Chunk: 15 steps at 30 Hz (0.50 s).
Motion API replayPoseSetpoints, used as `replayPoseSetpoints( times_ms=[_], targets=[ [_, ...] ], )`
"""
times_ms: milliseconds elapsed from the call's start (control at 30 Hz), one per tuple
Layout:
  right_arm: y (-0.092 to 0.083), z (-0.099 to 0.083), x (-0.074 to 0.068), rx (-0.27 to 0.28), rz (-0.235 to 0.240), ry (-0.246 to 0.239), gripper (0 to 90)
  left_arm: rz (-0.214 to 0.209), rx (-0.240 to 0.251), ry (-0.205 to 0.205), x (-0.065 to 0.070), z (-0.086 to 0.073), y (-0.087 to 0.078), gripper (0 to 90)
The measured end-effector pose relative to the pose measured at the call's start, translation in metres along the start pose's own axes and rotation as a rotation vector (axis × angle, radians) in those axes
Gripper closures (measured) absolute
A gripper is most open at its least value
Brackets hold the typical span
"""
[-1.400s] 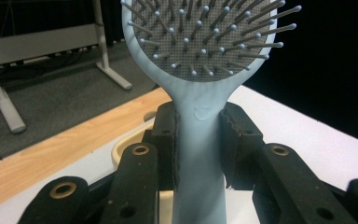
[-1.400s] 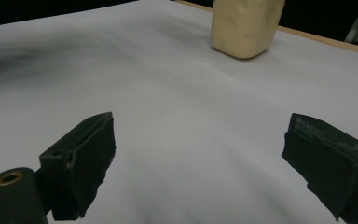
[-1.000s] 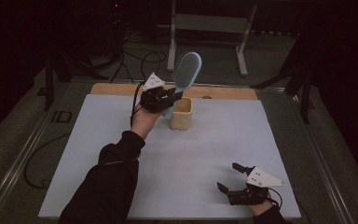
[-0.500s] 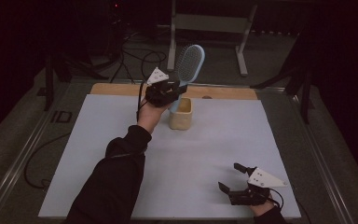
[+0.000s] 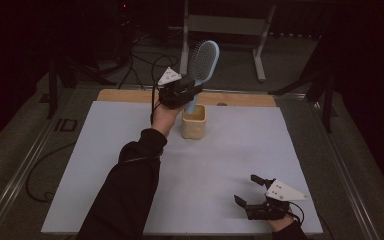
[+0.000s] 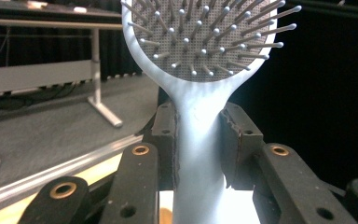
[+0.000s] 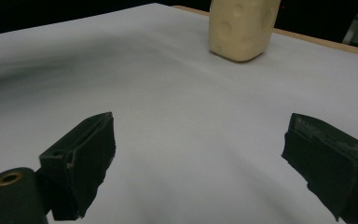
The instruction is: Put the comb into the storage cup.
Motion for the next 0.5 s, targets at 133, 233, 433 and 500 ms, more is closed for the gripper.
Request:
replayPoseSetpoints(
  times_ms=[133, 233, 433, 500],
  targets=[
    [0.000, 0.000, 0.000, 0.001, 0.001, -0.001, 8.9, -0.004, 0.024, 0.003, -0.003, -0.003, 0.008, 70.0],
    [0.000, 0.000, -0.001, 0.002, 0.001, -0.002, 8.9, -0.012, 0.026, -0.009, -0.005, -0.004, 0.011, 70.0],
    [0.000, 0.000, -0.001, 0.002, 0.009, 0.001, 8.9, -0.006, 0.026, -0.023, -0.014, -0.014, 0.023, 70.0],
    [0.000, 0.000, -0.001, 0.002, 0.010, 0.001, 8.9, 0.004, 0.029, -0.025, -0.015, -0.015, 0.024, 70.0]
  ],
)
Point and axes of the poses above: each handheld gripper's, and its own axes: y roughly forward along the jaws, z roughly out of its top, x roughly to its right, the point moved 4 cm from there along y, roughly forward along the jaws, and after that the axes turned 13 degrees about -x, right-handed, at the moved point
